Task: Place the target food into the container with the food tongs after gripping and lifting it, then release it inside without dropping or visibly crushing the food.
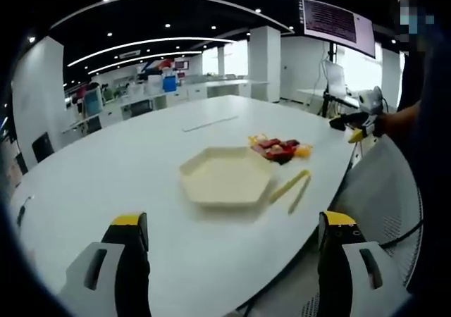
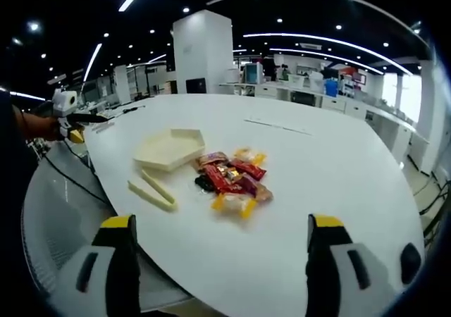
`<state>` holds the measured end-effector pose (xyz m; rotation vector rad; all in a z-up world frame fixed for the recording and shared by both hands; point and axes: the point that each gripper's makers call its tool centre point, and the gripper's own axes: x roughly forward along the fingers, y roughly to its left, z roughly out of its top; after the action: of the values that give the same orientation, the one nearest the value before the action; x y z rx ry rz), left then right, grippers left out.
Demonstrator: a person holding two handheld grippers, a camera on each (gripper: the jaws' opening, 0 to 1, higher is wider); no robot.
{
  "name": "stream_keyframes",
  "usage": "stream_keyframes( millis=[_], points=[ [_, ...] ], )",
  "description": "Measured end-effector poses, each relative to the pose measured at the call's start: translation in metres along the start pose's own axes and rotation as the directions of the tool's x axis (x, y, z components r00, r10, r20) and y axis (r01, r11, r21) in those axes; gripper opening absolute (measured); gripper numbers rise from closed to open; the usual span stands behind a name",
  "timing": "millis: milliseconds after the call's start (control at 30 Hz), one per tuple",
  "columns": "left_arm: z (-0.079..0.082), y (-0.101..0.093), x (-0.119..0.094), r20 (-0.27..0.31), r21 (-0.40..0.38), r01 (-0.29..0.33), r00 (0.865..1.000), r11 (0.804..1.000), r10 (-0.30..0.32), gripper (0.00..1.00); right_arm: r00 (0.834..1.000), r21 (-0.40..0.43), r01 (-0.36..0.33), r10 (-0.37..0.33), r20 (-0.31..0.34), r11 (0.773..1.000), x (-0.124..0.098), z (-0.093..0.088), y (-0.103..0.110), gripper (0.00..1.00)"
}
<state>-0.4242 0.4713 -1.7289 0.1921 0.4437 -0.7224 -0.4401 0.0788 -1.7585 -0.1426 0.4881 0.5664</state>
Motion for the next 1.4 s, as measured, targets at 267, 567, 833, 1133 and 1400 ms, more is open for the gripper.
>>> stream_keyframes(
  millis=[267,567,833,1133,1400],
  points=[
    [0.012,-0.008,0.009,-0.004,0.039,0.038,0.999,0.999,-0.038,0.96,1.000,0.009,-0.003,0.003,0.010,1.000,0.001,0.003,0.000,0.99],
    [0.020,-0.021,0.020,-0.011,0.081,0.084,0.996,0.993,-0.083,0.95,1.000,0.015,-0.011,0.011,0.012,1.000,0.005,0.003,0.001,0.99],
    [0.023,-0.024,0.024,-0.017,0.098,0.101,0.995,0.990,-0.100,0.94,1.000,0.011,-0.008,0.007,0.022,1.000,0.002,0.005,0.000,0.99],
    [0.025,-0.031,0.028,-0.025,0.098,0.123,0.992,0.988,-0.121,0.92,1.000,0.019,-0.006,0.006,0.026,1.000,0.000,0.003,0.002,0.99],
    [0.027,-0.045,0.037,-0.054,0.146,0.175,0.984,0.974,-0.169,0.89,1.000,0.021,-0.012,0.012,0.027,1.000,0.000,0.003,0.006,0.99]
  ],
)
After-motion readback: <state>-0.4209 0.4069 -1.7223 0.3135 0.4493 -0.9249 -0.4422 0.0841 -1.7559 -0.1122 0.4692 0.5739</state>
